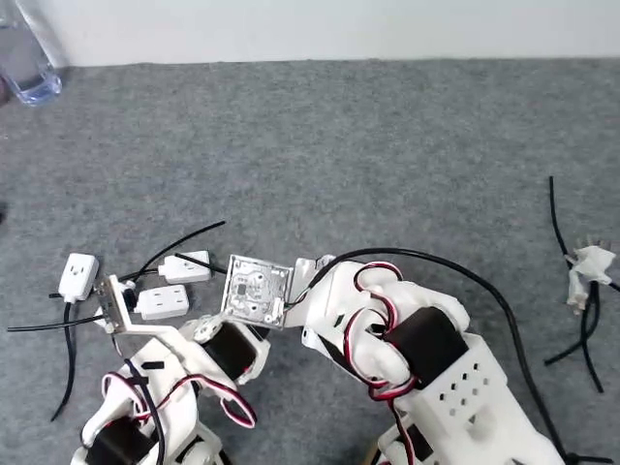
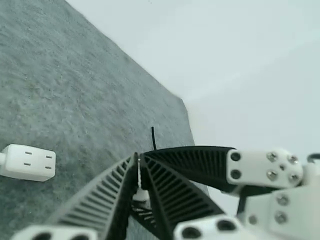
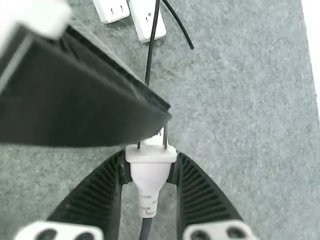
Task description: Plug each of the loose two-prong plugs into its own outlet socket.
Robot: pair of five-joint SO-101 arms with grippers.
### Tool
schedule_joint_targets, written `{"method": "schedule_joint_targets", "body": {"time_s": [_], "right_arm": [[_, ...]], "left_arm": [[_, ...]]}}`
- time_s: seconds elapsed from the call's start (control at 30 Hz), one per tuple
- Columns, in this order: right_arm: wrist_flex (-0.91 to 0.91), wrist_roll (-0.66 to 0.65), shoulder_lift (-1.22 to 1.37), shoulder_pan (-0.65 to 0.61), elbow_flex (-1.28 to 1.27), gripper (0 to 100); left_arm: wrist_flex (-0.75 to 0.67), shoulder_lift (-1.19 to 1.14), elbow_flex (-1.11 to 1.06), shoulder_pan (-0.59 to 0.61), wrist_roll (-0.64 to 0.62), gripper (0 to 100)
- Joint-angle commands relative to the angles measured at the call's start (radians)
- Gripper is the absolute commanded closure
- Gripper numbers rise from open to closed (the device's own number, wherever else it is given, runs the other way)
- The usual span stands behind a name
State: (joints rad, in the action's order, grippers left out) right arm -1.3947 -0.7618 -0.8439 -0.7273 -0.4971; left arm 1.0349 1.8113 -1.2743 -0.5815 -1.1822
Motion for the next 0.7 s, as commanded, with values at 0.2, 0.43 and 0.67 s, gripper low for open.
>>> {"method": "schedule_joint_targets", "body": {"time_s": [0.2, 0.43, 0.67], "right_arm": [[-0.050, -0.080, -0.010, -0.035, 0.011, 99.1], [-0.053, -0.077, -0.019, -0.087, 0.012, 99.1], [-0.122, -0.074, -0.019, -0.087, 0.106, 99.1]], "left_arm": [[0.031, 0.011, -0.005, -0.103, 0.020, 99], [-0.015, 0.011, -0.097, -0.181, 0.026, 99], [-0.021, 0.011, -0.101, -0.153, 0.026, 99]]}}
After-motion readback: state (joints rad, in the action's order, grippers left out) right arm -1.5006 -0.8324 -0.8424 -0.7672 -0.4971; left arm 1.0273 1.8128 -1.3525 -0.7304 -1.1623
